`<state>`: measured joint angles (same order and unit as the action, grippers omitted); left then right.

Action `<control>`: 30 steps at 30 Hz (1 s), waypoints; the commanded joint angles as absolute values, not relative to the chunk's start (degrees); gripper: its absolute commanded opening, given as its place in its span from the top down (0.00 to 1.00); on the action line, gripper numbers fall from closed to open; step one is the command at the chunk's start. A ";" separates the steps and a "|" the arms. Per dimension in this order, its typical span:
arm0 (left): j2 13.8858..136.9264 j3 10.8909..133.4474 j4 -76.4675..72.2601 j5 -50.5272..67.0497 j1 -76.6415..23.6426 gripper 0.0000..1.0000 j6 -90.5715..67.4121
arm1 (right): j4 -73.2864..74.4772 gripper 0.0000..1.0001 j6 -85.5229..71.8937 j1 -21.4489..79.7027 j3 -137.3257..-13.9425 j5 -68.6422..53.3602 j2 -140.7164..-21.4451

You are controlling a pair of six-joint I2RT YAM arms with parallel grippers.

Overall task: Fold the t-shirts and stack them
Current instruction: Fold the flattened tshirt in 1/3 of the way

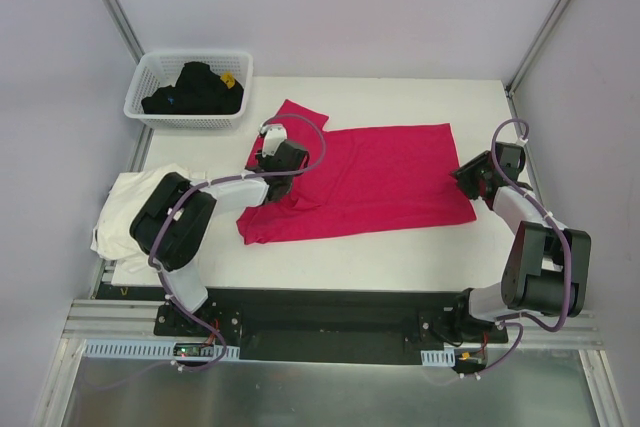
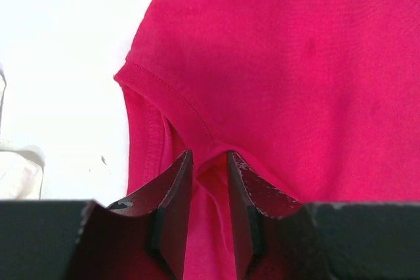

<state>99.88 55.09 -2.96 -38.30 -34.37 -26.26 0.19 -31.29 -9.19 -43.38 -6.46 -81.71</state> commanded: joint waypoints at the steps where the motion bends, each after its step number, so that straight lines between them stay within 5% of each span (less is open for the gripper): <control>1: 100.19 57.31 -5.45 -41.31 -34.01 0.73 -24.43 | -1.32 0.60 -31.03 -9.84 -43.68 -6.68 -81.30; 18: 103.01 59.06 -6.77 -40.87 -33.49 0.76 -24.43 | -1.76 0.60 -30.94 -10.37 -43.68 -7.38 -82.18; 30: 103.89 59.24 -6.85 -41.04 -33.57 1.00 -24.70 | -1.85 0.60 -30.94 -11.25 -43.24 -7.56 -82.26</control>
